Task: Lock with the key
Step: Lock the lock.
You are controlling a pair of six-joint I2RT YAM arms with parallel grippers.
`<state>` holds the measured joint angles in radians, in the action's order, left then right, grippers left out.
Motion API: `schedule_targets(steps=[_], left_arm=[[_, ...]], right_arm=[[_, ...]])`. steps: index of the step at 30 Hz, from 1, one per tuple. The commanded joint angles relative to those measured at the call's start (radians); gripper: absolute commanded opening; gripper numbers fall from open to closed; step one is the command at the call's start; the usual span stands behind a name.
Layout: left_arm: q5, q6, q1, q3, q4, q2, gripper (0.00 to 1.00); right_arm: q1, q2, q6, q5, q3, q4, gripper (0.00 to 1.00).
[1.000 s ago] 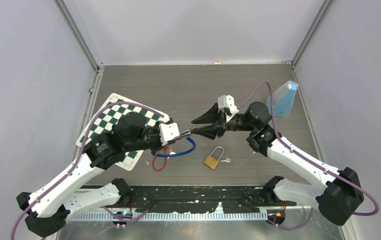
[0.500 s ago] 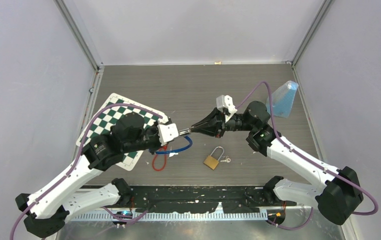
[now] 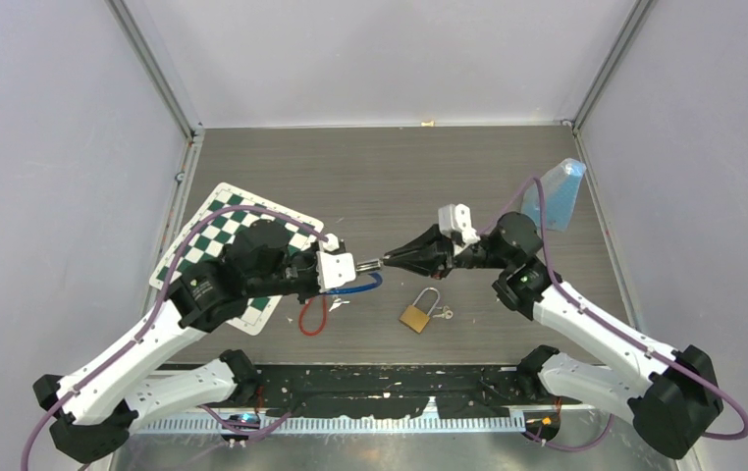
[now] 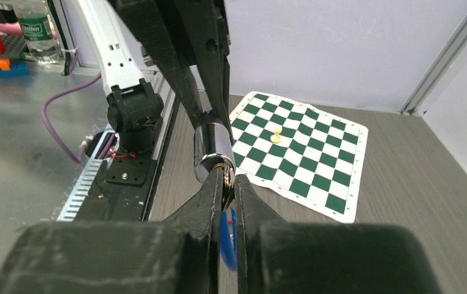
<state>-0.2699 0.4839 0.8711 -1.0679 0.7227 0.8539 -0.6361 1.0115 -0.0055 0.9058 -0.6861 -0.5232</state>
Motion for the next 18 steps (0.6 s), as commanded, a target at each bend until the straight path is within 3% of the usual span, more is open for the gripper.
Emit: schedule_targets(steps=[1, 13, 18], left_arm=[[-0.054, 0.040, -0.007, -0.063, 0.154, -0.008, 0.00], [-0.140, 0.042, -0.014, -0.099, 0.209, 0.082, 0.00], [-0.170, 0.036, -0.014, -0.108, 0.199, 0.114, 0.00]], right_arm=[[0.056, -0.110, -0.214, -0.018, 0.047, -0.071, 0.05], [0.057, -0.171, -0.547, -0.011, 0.077, -0.057, 0.05], [0.053, -0.157, -0.606, -0.016, 0.047, -0.008, 0.05]])
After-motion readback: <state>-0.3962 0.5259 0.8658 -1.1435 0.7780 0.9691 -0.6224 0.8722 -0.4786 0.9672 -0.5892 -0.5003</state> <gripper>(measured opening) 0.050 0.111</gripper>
